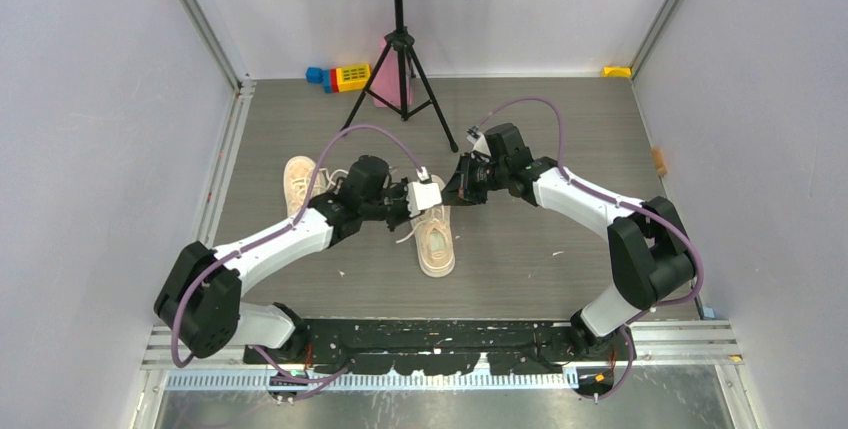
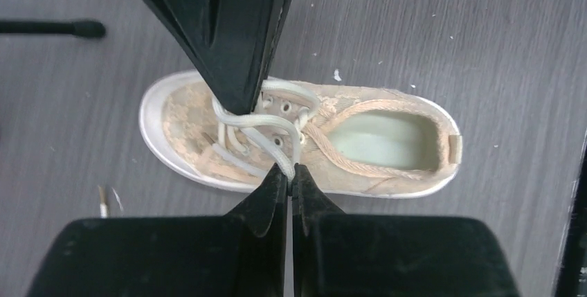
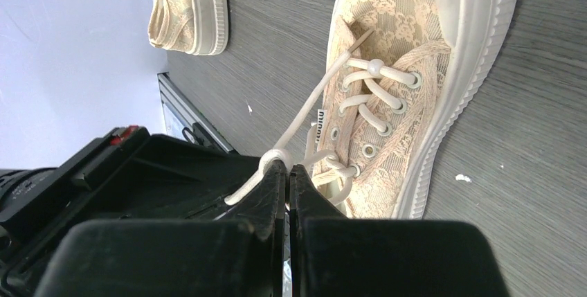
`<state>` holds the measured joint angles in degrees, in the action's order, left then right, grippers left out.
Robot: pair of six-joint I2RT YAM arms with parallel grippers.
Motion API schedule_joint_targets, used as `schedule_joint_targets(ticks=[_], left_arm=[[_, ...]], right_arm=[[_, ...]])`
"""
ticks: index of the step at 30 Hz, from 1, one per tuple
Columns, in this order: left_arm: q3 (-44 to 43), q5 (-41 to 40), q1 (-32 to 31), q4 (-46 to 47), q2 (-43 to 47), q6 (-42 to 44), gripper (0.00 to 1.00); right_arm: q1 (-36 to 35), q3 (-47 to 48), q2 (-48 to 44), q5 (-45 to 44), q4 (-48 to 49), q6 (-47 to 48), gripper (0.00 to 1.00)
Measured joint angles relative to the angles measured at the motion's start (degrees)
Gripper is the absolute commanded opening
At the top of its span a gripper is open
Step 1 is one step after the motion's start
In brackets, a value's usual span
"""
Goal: Tie the shoes
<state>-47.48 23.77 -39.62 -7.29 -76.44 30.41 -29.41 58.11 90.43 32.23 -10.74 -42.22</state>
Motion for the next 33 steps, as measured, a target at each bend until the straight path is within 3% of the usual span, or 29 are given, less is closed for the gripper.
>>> schedule_joint_targets(ticks=[7,9,10,14,19,23,33], left_arm=[[-6.3,-6.4,-1.2,-12.5,-0.6,-10.0,0.02],[-8.2,-7.0,-1.2,-14.6,-1.3,-12.2,0.08],[-9.2,-7.1,-1.2,-15.4,-1.8,-13.2,0.16],[-10.4,-7.2,-1.3,-16.9,-2.5,-17.3,0.24],[-7.8,-7.3,-1.2,-14.7,-1.3,-21.2,0.07],[-4.8,-7.4,-1.2,-13.1,0.5,-22.8,0.26],[-0.5,-5.4,1.5,-5.5,1.0,-29.2,0.36]], right_arm=[[0.0,0.0,0.0,-0.2,0.1,-0.4,0.00],[0.0,0.0,0.0,-0.2,0.2,-0.4,0.00],[0.0,0.0,0.0,-0.3,0.2,-0.4,0.00],[0.0,0.0,0.0,-0.8,0.2,-0.4,0.00],[0.0,0.0,0.0,-1.5,0.2,-0.4,0.00],[0.0,0.0,0.0,-1.7,0.2,-0.4,0.00],[0.0,0.0,0.0,-1.7,0.0,-0.4,0.00]])
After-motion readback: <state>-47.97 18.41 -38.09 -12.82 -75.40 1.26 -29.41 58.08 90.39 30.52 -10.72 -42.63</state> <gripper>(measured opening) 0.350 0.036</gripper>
